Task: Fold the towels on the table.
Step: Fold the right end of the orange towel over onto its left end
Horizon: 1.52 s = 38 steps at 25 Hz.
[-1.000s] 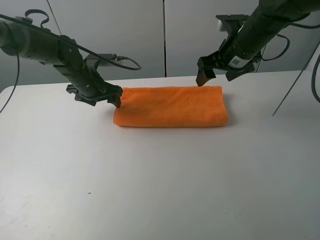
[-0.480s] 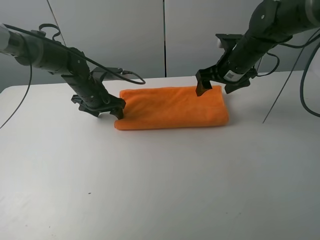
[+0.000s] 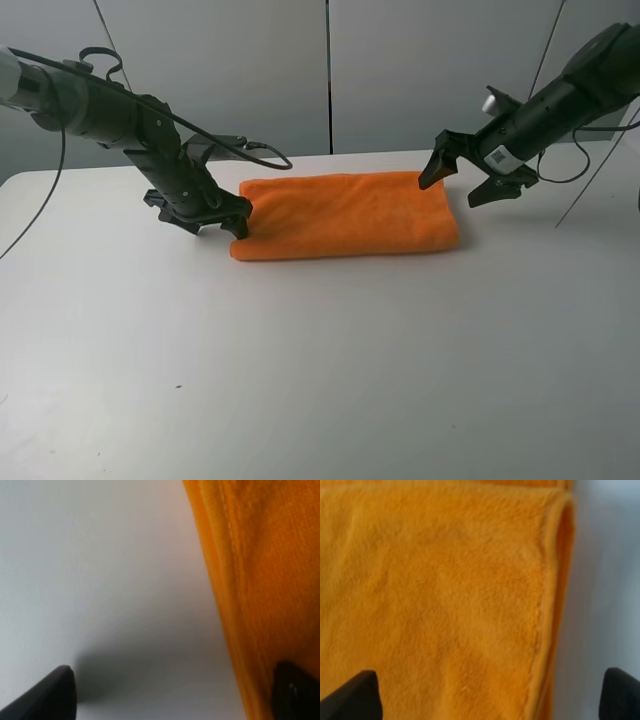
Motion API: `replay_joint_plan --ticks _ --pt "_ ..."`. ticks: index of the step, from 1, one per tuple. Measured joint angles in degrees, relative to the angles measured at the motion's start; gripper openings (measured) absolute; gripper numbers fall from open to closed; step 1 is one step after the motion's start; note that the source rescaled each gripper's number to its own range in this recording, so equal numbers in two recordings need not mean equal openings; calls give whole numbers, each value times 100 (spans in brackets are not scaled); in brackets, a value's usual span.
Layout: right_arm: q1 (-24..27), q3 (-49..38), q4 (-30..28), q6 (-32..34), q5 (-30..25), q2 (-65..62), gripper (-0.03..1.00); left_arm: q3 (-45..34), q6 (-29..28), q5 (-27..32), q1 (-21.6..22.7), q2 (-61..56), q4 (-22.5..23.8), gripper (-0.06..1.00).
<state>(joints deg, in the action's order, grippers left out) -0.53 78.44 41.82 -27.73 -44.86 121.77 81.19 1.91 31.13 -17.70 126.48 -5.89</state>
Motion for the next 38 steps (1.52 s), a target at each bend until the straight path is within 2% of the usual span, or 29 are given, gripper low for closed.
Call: replay_joint_plan --ticks 16,33,35,36,37,38 --pt "42 177 12 6 299 464 93 0 0 5 0 0 -25 100" --pt "-841 236 339 -17 354 650 93 0 84 49 0 0 -60 100" --pt "-892 236 367 -17 354 663 89 0 88 63 0 0 -60 100" --pt "-902 236 367 -17 354 676 81 0 98 63 0 0 -60 100" --pt "-902 236 353 -17 354 697 68 0 98 73 0 0 -60 100" --pt "-902 236 353 -17 343 721 48 0 98 73 0 0 -60 100"
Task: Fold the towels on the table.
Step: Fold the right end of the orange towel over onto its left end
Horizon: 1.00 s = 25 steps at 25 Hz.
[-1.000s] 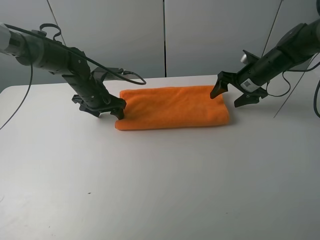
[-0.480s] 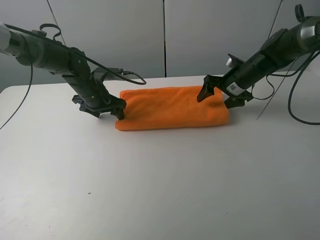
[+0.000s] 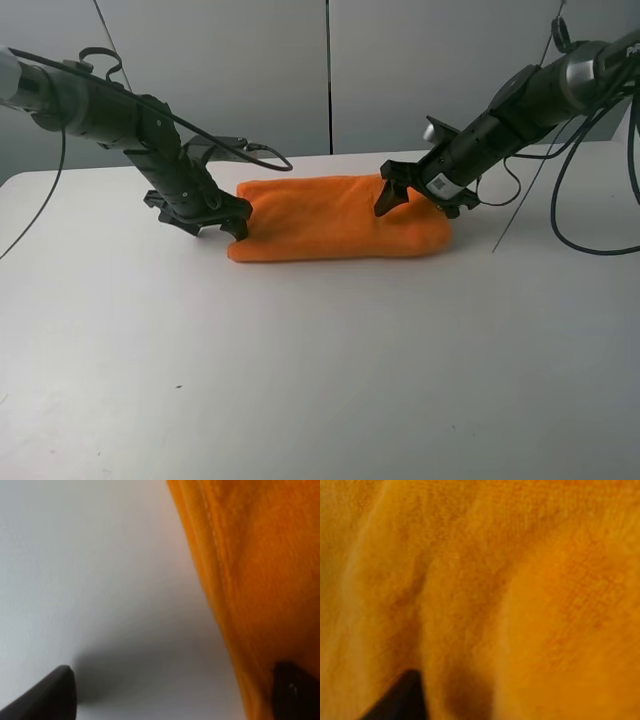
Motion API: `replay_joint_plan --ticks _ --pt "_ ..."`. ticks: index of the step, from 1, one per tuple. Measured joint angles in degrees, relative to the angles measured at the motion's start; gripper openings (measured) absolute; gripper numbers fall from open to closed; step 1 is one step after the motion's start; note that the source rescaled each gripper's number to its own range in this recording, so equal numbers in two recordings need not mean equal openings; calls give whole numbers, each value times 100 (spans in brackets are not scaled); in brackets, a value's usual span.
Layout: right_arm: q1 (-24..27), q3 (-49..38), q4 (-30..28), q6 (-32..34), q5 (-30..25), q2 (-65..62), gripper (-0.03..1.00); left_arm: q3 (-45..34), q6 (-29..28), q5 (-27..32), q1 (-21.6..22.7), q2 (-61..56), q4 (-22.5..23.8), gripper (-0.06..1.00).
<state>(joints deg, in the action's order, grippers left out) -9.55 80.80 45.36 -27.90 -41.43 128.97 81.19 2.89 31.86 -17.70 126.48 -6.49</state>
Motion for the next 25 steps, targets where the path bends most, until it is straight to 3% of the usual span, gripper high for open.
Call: replay_joint_plan --ticks 2,3,9,15,19,25 --pt "0 0 -11 13 -44 43 9 0 0 0 0 0 0 100" --pt "0 0 0 24 -93 43 4 0 0 0 0 0 0 100" --pt "0 290 199 -21 -584 -24 4 0 12 46 0 0 158 100" --pt "0 987 116 124 -1429 -146 4 94 12 386 0 0 572 100" --pt "-9 1040 -8 301 -1536 -146 4 215 -117 641 -2 0 833 100" --pt "-72 1053 374 257 -1680 -146 4 374 -226 843 -12 24 971 100"
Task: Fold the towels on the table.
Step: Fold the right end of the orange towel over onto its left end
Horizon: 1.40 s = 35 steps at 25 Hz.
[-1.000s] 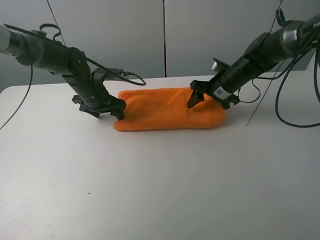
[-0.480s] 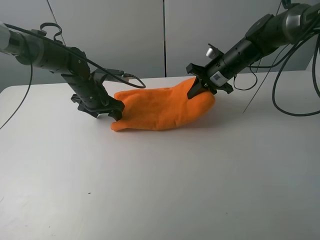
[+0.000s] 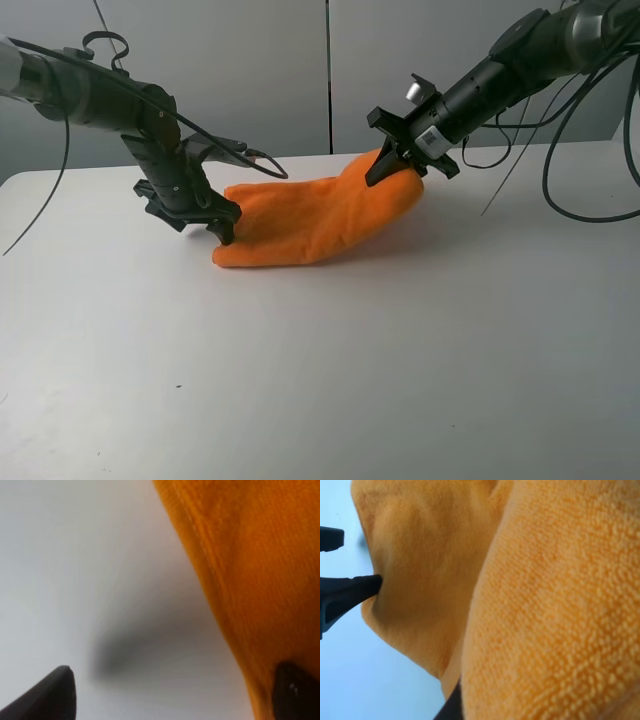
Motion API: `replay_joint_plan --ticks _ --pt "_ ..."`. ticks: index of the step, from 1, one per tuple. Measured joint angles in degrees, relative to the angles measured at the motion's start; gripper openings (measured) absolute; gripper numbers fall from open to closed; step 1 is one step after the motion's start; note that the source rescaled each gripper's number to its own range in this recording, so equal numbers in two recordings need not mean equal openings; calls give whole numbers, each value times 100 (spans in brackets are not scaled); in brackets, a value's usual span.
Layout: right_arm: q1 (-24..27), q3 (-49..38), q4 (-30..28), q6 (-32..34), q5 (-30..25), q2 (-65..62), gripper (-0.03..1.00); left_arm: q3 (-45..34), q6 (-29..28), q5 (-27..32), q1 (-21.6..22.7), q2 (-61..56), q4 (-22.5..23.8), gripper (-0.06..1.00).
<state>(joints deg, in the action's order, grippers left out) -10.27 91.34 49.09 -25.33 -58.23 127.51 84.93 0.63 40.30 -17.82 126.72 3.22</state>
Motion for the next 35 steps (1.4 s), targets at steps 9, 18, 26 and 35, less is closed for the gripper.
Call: replay_joint_plan --ticks 9,18,26,35 --pt "-567 27 637 -210 155 71 4 39 -124 26 -61 33 92 100" --pt "-1047 27 1284 -290 685 368 4 39 -182 40 -61 33 139 100" --pt "-1073 27 1981 -413 1054 426 4 39 -194 48 -61 33 153 100" --pt "-1197 27 2185 -465 1173 783 4 39 -194 28 -61 33 153 100"
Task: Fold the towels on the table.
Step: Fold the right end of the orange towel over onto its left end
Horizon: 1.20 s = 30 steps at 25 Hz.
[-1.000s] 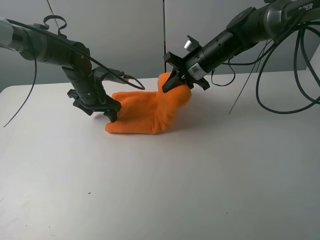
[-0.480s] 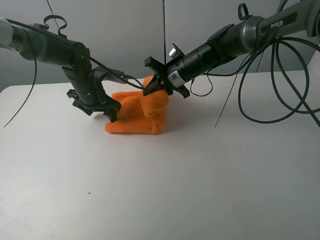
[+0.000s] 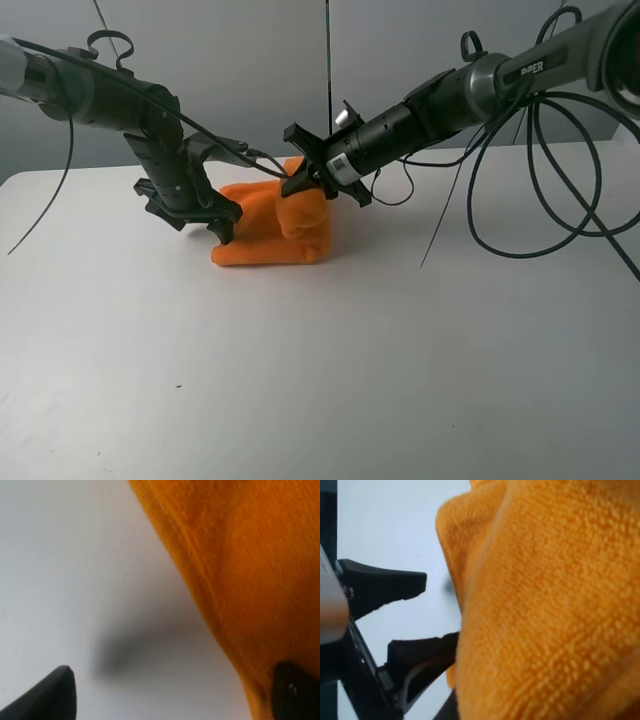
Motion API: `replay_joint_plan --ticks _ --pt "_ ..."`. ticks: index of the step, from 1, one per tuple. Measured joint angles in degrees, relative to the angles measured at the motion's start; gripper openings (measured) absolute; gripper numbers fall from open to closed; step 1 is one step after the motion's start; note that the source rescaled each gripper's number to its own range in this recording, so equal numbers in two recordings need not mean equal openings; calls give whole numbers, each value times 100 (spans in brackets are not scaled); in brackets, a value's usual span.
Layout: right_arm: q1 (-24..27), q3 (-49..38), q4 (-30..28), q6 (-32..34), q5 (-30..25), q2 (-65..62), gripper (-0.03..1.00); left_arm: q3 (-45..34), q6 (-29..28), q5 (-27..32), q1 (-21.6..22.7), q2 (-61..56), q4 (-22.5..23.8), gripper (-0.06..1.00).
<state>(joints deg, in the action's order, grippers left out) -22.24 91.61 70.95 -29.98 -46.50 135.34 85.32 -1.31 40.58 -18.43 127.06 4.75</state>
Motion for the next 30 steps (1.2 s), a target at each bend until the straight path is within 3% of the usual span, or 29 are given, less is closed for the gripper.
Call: replay_joint_plan --ticks 10,19,21,26,28,30 --pt "-24 0 25 -48 0 163 4 0 0 -23 0 -131 60 100" --pt "-24 0 25 -67 0 163 5 0 -172 196 144 -1433 375 100" --pt "-24 0 49 -96 -11 163 19 0 -309 321 173 -1742 560 100" --pt "-34 0 331 -508 -315 72 87 0 -544 467 183 -2541 855 100" --pt "-46 0 329 -563 -340 -83 98 0 -599 496 183 -2785 958 100" --pt "-58 0 329 -574 -348 -268 99 60 -691 559 183 -2982 1080 100"
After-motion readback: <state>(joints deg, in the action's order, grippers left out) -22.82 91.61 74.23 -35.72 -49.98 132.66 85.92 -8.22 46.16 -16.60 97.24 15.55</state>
